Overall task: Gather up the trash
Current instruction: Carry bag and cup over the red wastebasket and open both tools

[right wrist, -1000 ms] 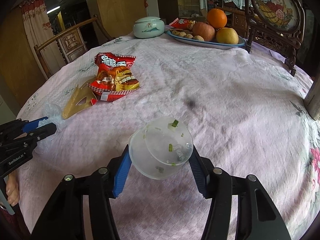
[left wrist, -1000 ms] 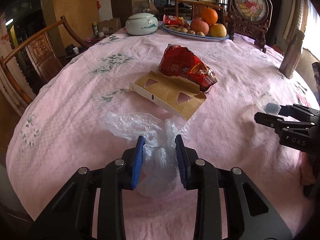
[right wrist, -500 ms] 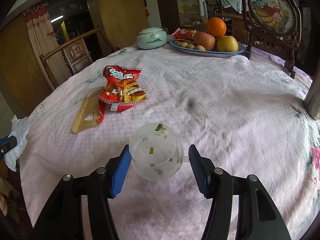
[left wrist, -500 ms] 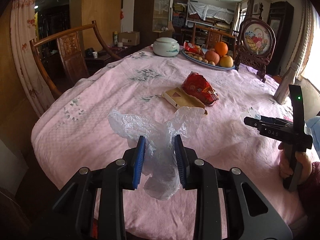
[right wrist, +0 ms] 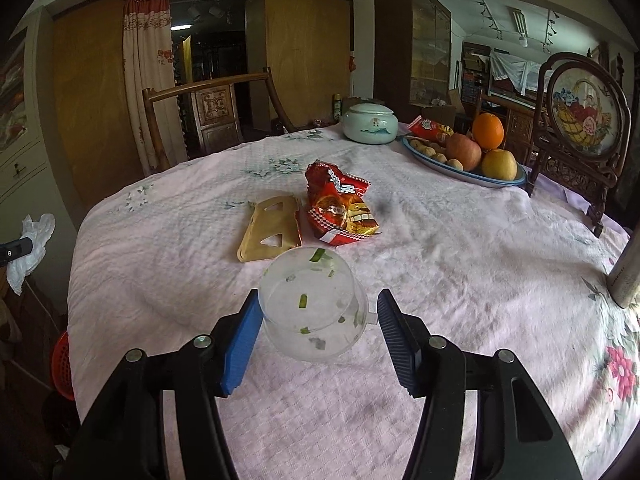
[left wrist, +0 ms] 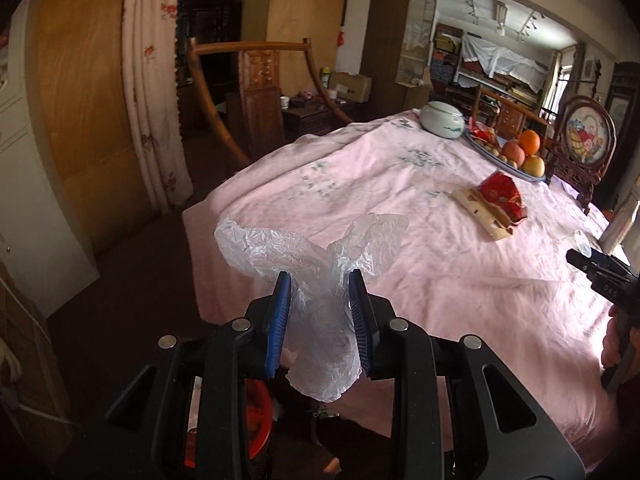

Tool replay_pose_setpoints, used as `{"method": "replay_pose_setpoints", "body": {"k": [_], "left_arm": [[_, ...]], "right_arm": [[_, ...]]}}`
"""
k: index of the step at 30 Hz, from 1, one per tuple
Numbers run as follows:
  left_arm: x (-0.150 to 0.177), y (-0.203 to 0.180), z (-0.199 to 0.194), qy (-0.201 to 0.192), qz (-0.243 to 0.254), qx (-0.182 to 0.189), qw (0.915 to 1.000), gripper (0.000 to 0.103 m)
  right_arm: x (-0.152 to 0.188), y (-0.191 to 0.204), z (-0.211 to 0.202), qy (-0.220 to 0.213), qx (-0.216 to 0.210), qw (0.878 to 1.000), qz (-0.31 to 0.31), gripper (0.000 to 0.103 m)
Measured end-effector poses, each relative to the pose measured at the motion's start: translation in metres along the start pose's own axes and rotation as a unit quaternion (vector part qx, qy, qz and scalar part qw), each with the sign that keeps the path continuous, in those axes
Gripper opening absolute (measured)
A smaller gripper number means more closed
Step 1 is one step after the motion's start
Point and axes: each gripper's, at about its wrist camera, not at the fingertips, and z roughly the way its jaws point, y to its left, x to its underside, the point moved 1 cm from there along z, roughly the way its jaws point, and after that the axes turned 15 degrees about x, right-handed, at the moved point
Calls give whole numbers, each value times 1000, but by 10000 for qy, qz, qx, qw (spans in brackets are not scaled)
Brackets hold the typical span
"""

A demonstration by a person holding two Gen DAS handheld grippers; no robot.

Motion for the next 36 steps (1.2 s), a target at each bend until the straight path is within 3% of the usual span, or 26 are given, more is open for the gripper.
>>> {"method": "replay_pose_setpoints", "body": {"k": [7, 13, 15, 17, 20, 26, 31, 36], "left_arm": [[52, 85, -3, 340, -832, -334, 9954, 31], [92, 137, 12, 675, -1379, -405, 9873, 33], [102, 149, 17, 769, -1568, -350, 9840, 49], [107, 159, 18, 733, -1733, -362, 9815, 75], [110, 169, 11, 574, -1798, -490, 9808, 87], [117, 184, -7, 437, -1860, -835, 9780, 93], [125, 196, -25, 389, -1771, -1323, 9745, 95], [130, 213, -36, 400, -1647, -1743, 9700, 96]], "right_arm": [[5, 18, -17, -96, 20, 9999, -53, 58], [7, 41, -32, -278, 91, 9995, -77, 58], [8, 52, -35, -278, 27, 9996, -61, 58], [6, 67, -39, -310, -33, 9995, -68, 58], [2, 93, -45, -297, -335, 9990, -30, 58], [-1, 177, -57, -213, -1201, 9920, -319, 58], [9, 254, -65, 34, -1954, 9775, -788, 58], [26, 316, -65, 347, -2426, 9617, -1229, 58]]}}
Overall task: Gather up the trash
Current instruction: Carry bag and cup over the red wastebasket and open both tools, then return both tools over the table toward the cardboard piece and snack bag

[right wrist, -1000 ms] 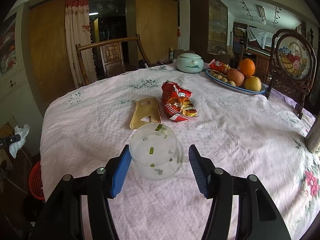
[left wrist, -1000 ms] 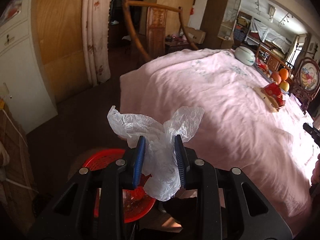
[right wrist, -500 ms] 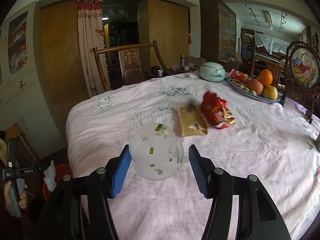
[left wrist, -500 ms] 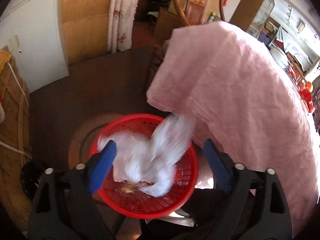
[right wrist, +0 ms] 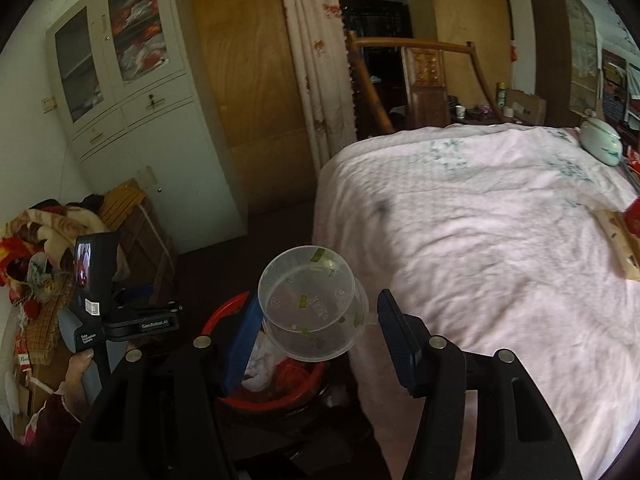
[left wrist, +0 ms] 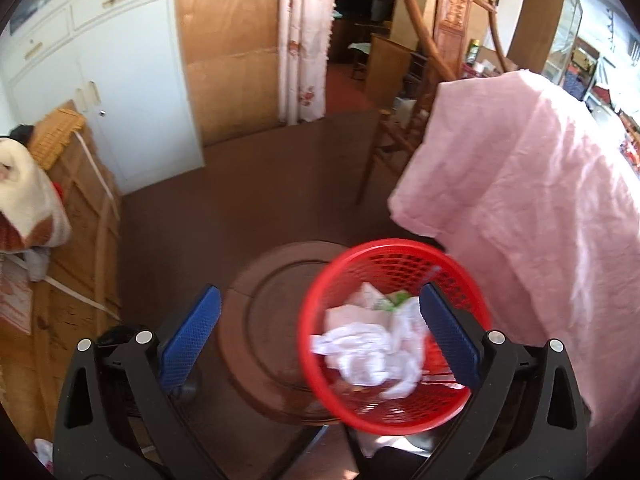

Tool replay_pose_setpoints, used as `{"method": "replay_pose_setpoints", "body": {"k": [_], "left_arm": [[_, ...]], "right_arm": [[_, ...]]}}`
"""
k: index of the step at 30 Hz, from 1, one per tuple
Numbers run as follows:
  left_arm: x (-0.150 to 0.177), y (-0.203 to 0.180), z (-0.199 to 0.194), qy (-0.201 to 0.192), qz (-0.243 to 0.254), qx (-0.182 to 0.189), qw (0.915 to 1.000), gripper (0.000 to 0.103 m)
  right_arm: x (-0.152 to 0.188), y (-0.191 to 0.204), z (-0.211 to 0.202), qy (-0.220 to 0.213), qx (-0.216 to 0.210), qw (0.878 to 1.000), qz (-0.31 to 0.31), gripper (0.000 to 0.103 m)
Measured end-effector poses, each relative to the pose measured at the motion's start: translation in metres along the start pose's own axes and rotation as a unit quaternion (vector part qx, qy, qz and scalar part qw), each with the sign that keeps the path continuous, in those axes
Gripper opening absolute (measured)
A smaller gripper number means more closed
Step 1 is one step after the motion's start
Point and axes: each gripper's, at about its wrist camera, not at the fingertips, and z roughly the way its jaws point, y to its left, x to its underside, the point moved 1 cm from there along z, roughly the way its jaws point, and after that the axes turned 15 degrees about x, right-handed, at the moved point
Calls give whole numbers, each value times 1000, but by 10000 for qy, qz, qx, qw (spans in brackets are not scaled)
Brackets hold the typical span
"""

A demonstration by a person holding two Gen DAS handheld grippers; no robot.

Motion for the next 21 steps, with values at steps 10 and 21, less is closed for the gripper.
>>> {"method": "replay_pose_setpoints", "body": {"k": [10, 21], "left_arm": [[2, 30, -4, 6, -277, -82, 9996, 96], [-2, 6, -5, 0, -1, -100, 9999, 96]], "right_arm": [[-9, 72, 43, 570, -800, 9944, -397, 66], [-8, 31, 40, 583, -514, 9969, 105, 70]]}}
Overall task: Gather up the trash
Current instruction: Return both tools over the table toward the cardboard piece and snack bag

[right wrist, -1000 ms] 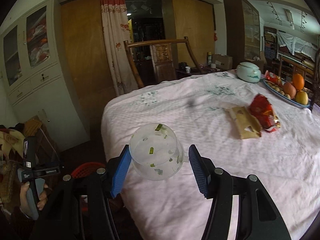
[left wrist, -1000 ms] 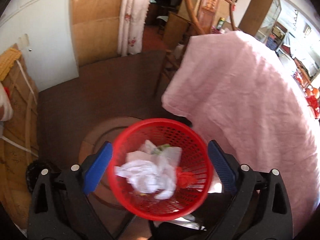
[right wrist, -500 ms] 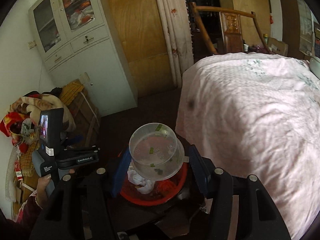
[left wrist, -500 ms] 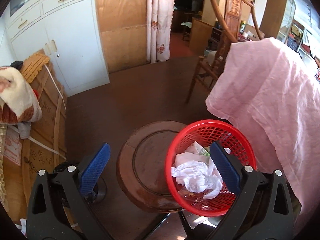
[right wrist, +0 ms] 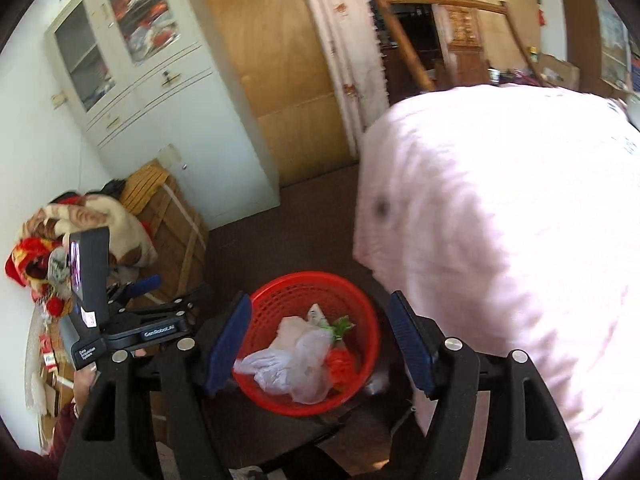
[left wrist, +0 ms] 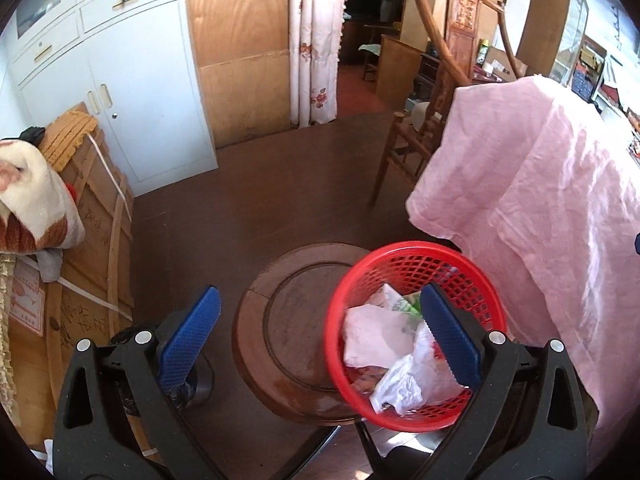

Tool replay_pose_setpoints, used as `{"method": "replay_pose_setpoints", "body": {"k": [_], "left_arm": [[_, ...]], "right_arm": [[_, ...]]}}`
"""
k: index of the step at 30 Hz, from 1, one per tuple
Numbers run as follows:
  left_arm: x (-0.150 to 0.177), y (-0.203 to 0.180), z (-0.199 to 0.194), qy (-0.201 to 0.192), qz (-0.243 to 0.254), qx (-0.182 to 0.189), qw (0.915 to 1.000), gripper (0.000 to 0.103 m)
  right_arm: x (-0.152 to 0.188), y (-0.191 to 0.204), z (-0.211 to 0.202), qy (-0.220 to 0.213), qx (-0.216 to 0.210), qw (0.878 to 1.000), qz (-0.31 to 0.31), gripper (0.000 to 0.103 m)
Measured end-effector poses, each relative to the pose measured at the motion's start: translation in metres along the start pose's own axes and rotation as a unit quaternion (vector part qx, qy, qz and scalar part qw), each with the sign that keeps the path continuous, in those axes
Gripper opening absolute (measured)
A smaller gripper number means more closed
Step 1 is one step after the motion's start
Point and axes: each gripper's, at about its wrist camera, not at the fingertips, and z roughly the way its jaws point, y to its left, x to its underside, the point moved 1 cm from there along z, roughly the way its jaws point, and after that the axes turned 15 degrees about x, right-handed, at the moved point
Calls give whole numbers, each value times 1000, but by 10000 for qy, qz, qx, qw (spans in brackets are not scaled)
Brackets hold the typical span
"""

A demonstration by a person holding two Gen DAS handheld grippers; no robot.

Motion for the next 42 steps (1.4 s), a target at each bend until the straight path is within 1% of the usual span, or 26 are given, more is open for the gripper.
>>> {"method": "replay_pose_setpoints", "body": {"k": [6, 13, 18, 22, 24, 28, 33, 39, 42], "left_arm": [[-2, -30, -1, -8, 339, 39, 9994, 96], [-9, -66, -6, -60, 694, 123, 9975, 96], [-15, -95, -7, -106, 997, 221, 9947, 96], [-22, -124, -8, -147, 1257, 421, 9911, 96], [-27, -141, -9, -161, 1383, 560, 9887, 96], [-35, -182, -7, -195, 1695, 839, 9817, 96], [-42, -241, -2, -163, 2116, 1249, 9692, 96], [-46, -317, 8, -59, 2554, 1724, 9513, 96], [-48, -353, 13, -2, 2739, 1908, 9426, 96]], "right_arm": [[2, -36, -21, -215, 233, 9992, 238, 71], [-1, -81, -59, -619, 565, 9958, 362, 76], [-1, -112, -84, -810, 921, 9917, 392, 79], [1, -145, -102, -853, 1232, 9877, 450, 82], [5, -165, -111, -867, 1482, 9840, 469, 84], [17, -206, -127, -828, 2018, 9744, 554, 87], [39, -258, -139, -660, 2495, 9622, 875, 88], [70, -311, -146, -443, 2904, 9484, 1197, 88], [84, -332, -149, -376, 3014, 9435, 1329, 88]]}}
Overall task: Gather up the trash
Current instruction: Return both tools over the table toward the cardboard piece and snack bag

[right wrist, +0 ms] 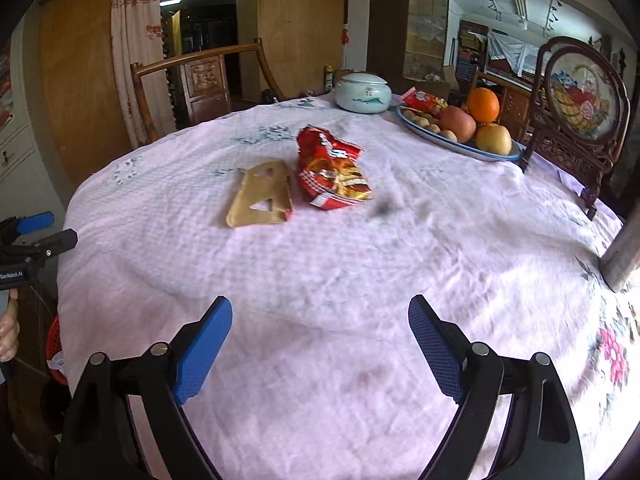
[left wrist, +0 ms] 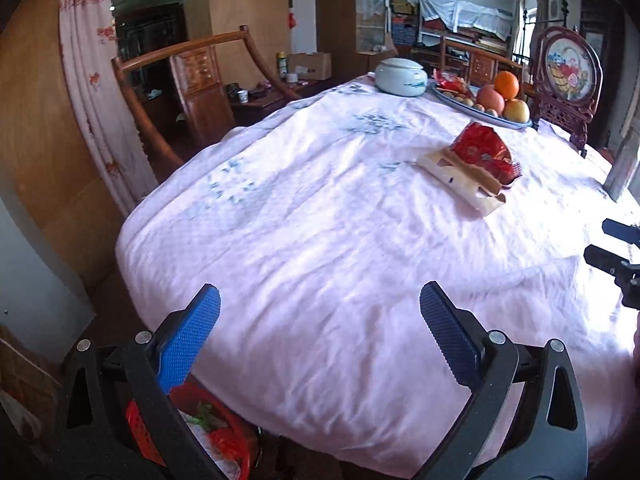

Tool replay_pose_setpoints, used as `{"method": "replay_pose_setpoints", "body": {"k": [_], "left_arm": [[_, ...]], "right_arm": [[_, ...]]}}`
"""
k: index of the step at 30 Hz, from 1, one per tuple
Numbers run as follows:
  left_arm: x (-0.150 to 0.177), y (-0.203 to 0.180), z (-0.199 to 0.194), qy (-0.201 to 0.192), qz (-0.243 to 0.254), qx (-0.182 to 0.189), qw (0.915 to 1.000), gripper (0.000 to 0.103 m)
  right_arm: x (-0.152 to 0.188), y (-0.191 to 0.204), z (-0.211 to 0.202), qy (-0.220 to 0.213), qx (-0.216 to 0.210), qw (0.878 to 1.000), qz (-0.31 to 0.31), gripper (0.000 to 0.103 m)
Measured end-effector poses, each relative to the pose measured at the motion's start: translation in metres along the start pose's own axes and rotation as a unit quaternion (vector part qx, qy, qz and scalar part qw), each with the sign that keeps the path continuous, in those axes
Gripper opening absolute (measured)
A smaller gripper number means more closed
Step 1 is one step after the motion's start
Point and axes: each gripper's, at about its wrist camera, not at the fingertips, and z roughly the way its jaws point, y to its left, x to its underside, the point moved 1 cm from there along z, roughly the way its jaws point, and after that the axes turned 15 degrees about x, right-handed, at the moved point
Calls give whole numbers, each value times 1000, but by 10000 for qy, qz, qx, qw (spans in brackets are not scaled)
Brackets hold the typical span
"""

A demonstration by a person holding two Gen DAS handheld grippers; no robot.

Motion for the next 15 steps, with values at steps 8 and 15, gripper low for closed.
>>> {"method": "replay_pose_setpoints", "body": {"k": [8, 15], "left_arm": [[-58, -61, 64, 312, 298, 561, 9975, 96], [-99, -96, 134, 623, 194, 856, 9942, 96]], "right_arm": [[8, -41, 21, 419, -377, 9952, 798, 89], [14, -49, 39, 874, -635, 9881, 1098, 89]]}}
